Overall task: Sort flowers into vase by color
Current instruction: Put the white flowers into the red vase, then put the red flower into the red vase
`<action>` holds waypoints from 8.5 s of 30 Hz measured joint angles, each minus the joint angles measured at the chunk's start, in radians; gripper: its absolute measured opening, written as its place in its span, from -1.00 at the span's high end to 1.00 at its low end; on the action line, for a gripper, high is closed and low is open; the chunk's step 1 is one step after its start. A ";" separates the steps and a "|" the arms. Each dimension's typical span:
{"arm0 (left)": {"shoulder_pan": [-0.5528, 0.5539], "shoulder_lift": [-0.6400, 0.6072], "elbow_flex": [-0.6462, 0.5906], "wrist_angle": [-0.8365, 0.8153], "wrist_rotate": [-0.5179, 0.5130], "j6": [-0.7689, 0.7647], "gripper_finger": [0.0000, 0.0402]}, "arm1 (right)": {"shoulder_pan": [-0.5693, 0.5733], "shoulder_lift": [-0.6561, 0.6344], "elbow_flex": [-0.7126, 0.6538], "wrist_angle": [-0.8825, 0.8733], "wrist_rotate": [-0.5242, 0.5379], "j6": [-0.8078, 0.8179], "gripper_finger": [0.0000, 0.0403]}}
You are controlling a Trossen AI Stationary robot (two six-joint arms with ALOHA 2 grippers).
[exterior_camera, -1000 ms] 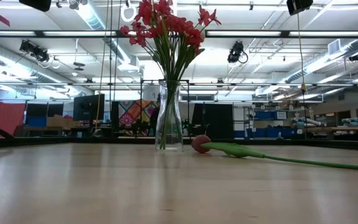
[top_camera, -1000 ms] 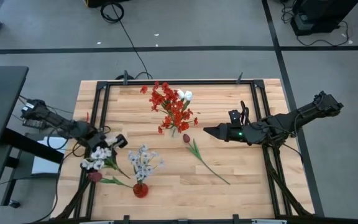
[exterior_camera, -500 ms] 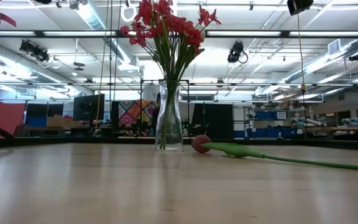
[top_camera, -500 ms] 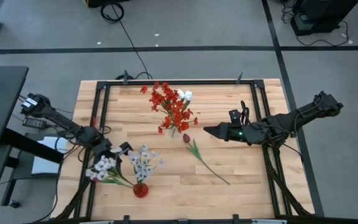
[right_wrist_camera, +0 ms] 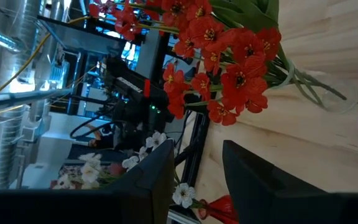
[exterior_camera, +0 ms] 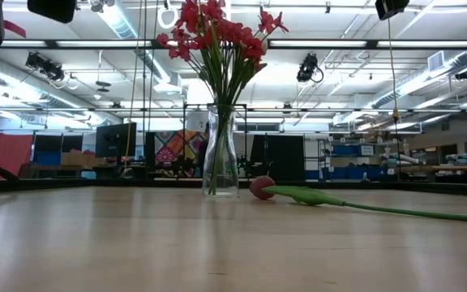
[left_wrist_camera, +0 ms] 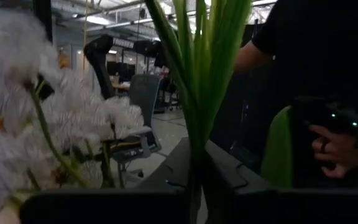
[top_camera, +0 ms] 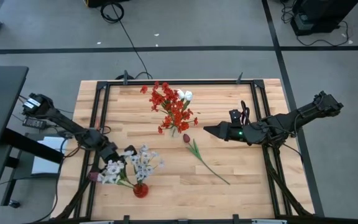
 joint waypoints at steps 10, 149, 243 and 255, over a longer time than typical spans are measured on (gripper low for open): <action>0.000 0.011 0.023 -0.022 -0.041 -0.047 0.29 | 0.000 0.000 0.000 0.000 -0.003 0.023 0.28; 0.222 0.432 1.122 -0.865 -0.686 -0.091 0.18 | 0.017 0.209 -0.001 0.658 -0.110 -1.418 0.99; -0.638 0.503 1.122 -1.418 -1.347 -0.102 0.93 | -0.004 0.205 0.000 0.372 -0.054 -0.928 0.46; -0.654 0.503 1.122 -1.538 -1.436 -0.242 0.93 | 0.013 0.205 0.000 0.368 -0.054 -0.930 0.46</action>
